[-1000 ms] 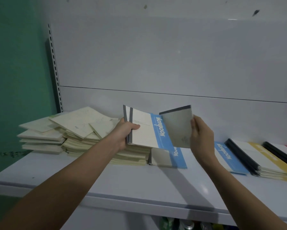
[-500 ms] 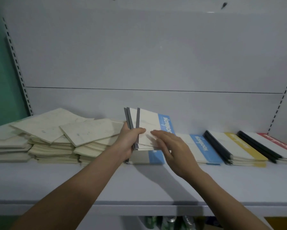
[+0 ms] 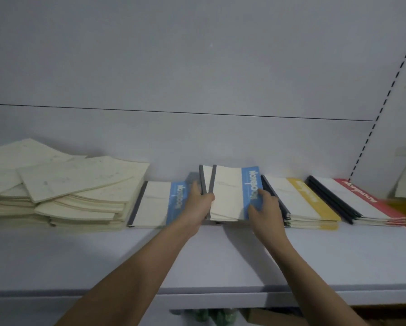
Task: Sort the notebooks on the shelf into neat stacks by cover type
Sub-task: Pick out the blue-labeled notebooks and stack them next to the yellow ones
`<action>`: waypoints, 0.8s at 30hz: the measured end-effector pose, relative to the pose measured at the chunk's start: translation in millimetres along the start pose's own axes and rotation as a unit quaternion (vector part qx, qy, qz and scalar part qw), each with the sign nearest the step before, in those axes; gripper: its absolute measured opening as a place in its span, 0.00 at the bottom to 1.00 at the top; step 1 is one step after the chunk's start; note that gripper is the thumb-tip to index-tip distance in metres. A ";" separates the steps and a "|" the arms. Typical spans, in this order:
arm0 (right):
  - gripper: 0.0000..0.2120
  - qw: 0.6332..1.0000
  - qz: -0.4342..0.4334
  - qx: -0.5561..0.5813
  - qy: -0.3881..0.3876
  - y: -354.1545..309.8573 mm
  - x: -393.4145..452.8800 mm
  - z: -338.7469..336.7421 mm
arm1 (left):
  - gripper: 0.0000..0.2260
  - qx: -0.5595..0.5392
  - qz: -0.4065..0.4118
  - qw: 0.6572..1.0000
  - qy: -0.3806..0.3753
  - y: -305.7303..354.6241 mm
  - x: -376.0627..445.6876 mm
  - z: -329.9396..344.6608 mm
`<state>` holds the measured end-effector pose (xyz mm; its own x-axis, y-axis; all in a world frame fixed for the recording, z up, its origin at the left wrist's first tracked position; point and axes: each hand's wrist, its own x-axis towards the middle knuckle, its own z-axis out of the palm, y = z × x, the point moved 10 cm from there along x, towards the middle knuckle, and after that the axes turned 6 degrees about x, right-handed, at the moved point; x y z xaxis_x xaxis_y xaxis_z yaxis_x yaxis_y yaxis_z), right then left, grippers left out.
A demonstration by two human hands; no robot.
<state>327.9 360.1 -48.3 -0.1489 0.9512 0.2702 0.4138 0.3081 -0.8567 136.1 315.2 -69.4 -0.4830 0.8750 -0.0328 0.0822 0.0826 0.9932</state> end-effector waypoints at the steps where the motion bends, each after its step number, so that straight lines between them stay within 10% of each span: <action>1: 0.22 0.998 -0.013 -0.068 0.001 1.4 9.6 -1.9 | 0.16 0.061 0.021 0.998 0.001 0.4 5.0 7.1; 5: 0.16 0.953 -0.048 -0.300 -0.011 16.2 23.8 13.5 | 0.08 0.300 0.085 0.947 0.077 -10.6 13.2 16.7; 24: 0.19 0.975 -0.093 -0.200 -0.033 45.6 38.7 26.7 | 0.19 0.388 0.207 0.894 0.083 -2.4 10.6 35.7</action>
<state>317.1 410.6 -88.6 -0.3071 0.8792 0.3643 0.6888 0.4695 -0.5524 161.9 341.3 -76.1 -0.3892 0.8296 0.4004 0.8329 0.1312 0.5377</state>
